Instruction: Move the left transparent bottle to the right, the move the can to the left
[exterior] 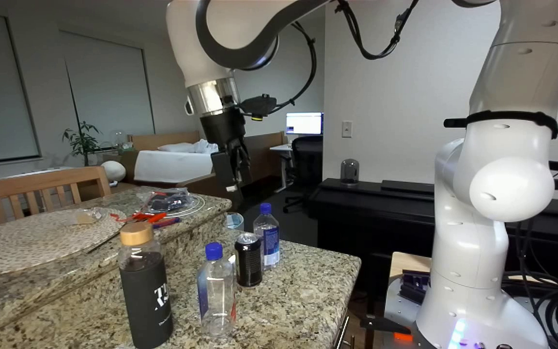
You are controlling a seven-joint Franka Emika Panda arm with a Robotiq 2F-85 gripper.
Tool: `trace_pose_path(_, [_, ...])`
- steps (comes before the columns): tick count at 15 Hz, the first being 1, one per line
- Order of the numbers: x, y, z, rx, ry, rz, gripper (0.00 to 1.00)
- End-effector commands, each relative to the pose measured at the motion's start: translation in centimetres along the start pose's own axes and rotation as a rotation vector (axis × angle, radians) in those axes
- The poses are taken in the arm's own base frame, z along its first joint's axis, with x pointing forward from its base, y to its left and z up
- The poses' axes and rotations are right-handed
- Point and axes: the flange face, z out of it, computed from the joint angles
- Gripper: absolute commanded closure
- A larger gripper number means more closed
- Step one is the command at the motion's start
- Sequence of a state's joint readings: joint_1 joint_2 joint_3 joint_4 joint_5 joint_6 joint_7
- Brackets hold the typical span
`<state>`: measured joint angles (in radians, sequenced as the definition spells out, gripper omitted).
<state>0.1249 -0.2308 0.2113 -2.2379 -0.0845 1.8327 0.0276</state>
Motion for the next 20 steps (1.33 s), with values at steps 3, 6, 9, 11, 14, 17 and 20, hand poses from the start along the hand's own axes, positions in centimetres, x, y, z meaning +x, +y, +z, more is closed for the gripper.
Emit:
trace_pose_path(3, [-5.2, -0.1, -2.9, 0.022, 0.132, -0.01, 0.0])
trace_pose_path(6, [-8.3, 0.4, -4.9, 0.064, 0.199, -0.004, 0.0])
trace_pose_path(9, [-13.9, 0.6, -7.0, 0.088, 0.215, -0.021, 0.0])
trace_pose_path(11, [-15.1, 0.1, -7.4, 0.078, 0.176, -0.031, 0.0])
trace_pose_path(14, [-14.8, 0.1, -8.2, 0.059, 0.187, 0.002, 0.0])
trace_pose_path(17, [-15.0, 0.1, -8.0, 0.059, 0.185, 0.001, 0.0])
trace_pose_path(20, [-14.9, 0.1, -7.9, 0.06, 0.181, 0.001, 0.0])
